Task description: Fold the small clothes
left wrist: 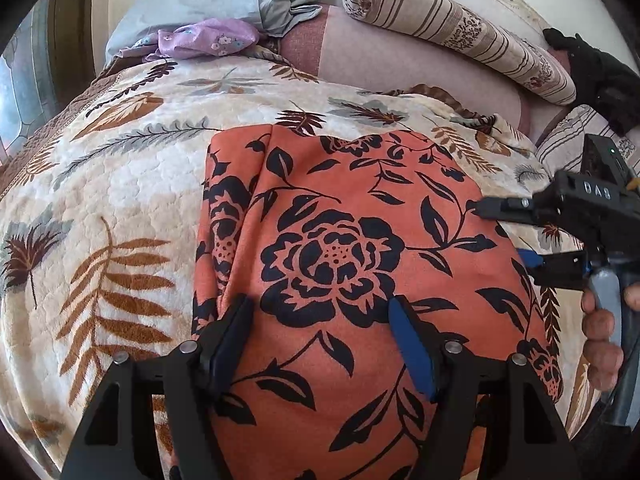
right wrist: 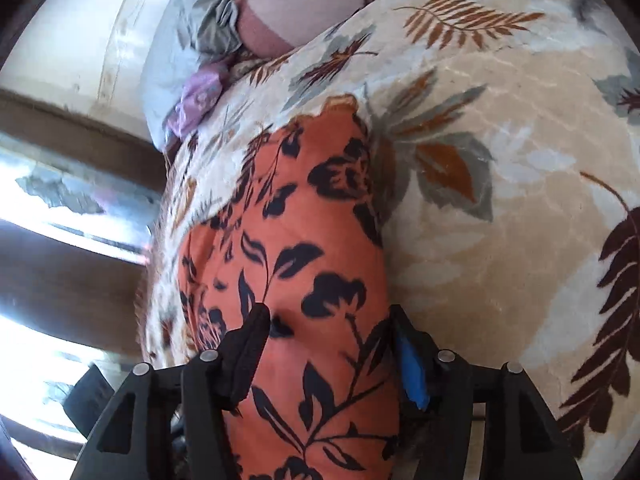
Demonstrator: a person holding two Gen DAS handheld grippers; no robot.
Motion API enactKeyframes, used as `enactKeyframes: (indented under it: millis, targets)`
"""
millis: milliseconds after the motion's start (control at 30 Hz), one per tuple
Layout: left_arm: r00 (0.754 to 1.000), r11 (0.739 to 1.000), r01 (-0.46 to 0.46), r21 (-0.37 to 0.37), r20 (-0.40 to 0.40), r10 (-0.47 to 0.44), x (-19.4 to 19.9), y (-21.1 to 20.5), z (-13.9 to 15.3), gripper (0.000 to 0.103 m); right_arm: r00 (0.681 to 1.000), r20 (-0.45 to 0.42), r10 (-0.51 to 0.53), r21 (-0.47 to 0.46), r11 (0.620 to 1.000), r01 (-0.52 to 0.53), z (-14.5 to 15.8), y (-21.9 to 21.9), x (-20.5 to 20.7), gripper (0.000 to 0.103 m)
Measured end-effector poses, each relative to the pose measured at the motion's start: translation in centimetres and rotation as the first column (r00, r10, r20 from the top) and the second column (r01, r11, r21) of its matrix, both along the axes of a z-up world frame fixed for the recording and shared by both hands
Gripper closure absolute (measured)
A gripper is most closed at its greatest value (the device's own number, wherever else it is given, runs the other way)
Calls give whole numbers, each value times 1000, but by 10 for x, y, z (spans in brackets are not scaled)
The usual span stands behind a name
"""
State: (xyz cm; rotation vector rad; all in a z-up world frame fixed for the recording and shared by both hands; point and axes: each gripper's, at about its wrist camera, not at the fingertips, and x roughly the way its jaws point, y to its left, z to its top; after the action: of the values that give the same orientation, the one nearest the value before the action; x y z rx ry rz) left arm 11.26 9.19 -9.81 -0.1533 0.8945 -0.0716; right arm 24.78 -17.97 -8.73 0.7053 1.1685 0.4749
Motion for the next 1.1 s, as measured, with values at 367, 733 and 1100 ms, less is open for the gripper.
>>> enactKeyframes:
  millis: [367,733,1100]
  targets:
    - [1000,1000,3,-11,-8,-3,2,3,1,32,995,53,80,-181,981,-70,6,29,21,54]
    - [1000,1000,6,-12,-8,-7,3,4,0,32,998,34,48,-128,991,-43,-6,33,56,61]
    - [1000,1000,6,-18,-9,-7,4,5,0,32,996,12,91,-178,980,-87,2,32,10,51]
